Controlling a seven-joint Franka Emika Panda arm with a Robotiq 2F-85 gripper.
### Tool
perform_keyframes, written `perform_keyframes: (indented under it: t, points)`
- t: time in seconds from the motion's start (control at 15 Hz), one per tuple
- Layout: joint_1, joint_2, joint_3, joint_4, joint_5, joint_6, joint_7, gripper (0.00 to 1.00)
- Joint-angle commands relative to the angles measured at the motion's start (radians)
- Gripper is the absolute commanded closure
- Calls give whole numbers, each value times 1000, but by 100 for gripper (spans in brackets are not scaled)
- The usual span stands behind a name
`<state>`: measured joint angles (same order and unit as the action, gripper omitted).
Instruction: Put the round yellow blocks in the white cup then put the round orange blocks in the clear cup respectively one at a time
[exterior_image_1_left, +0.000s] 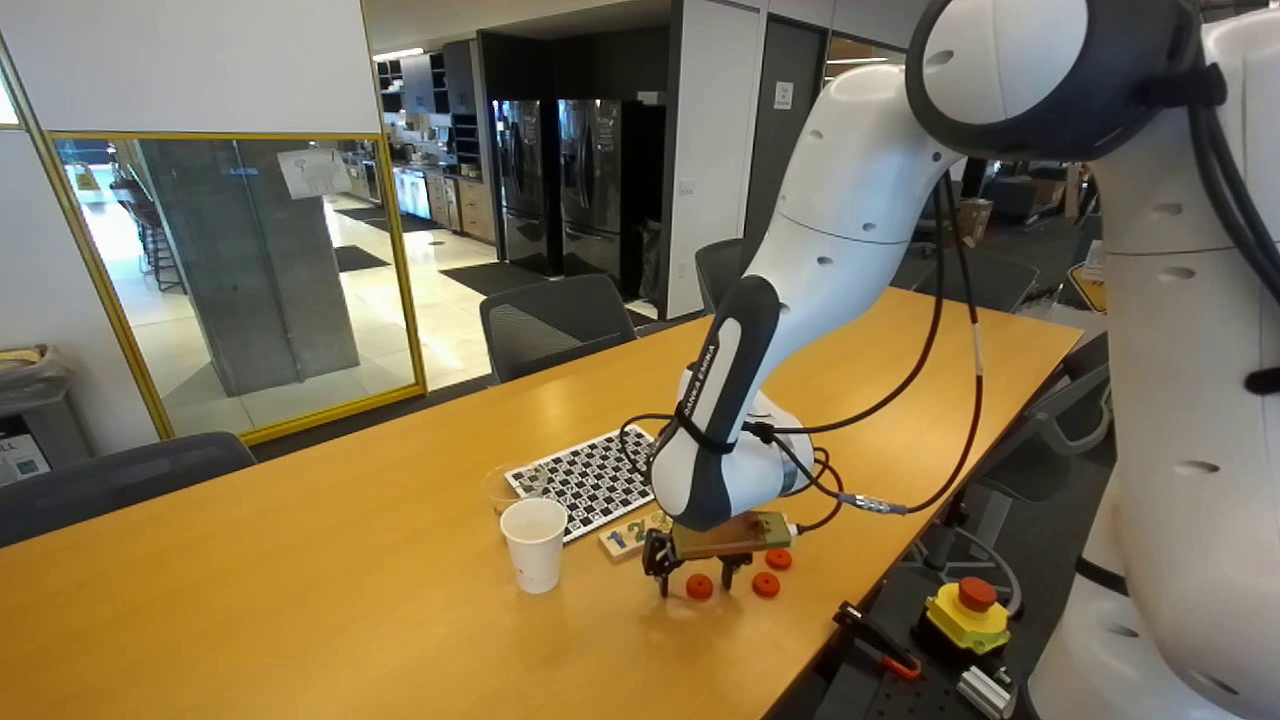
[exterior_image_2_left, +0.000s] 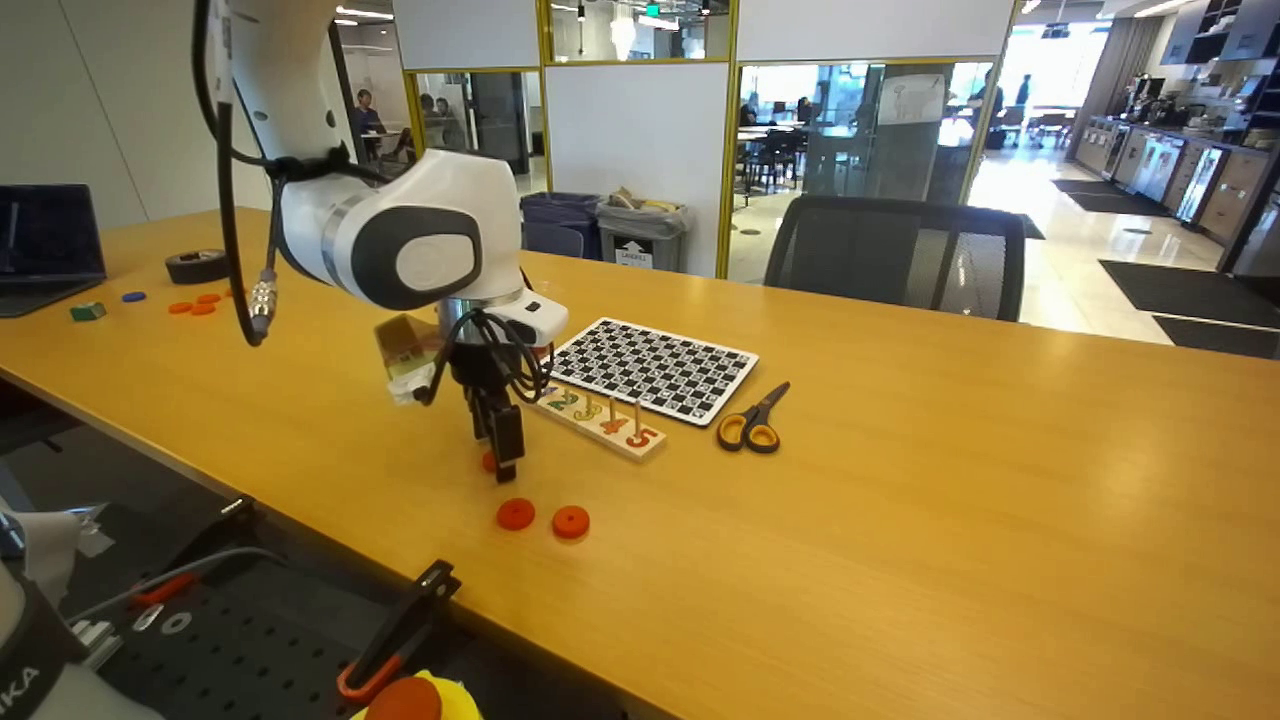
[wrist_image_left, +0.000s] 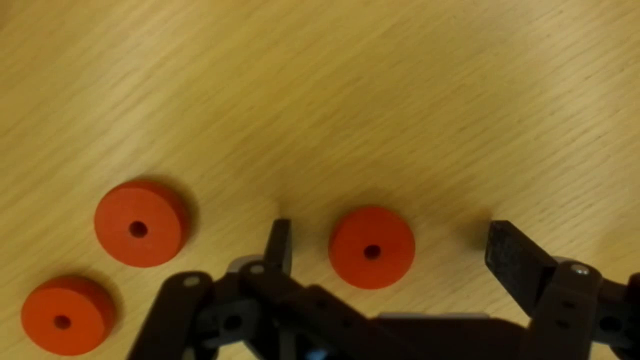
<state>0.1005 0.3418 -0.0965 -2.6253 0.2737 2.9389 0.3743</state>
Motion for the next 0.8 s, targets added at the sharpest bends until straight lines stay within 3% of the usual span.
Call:
perform_keyframes:
  t: [0.0,0.2,0.27,0.4,0.73]
  points:
    - [31,-42,-34,-31,-39,24,46,0]
    - [29,-40,-39,-29,-44,25,49,0]
    - [30,-39,-40,-29,-45,27,51,25]
    - [25,-44,-35,-27,-42,4,48,32]
    - [14,-68,-29,-22,-40,-50,47,71]
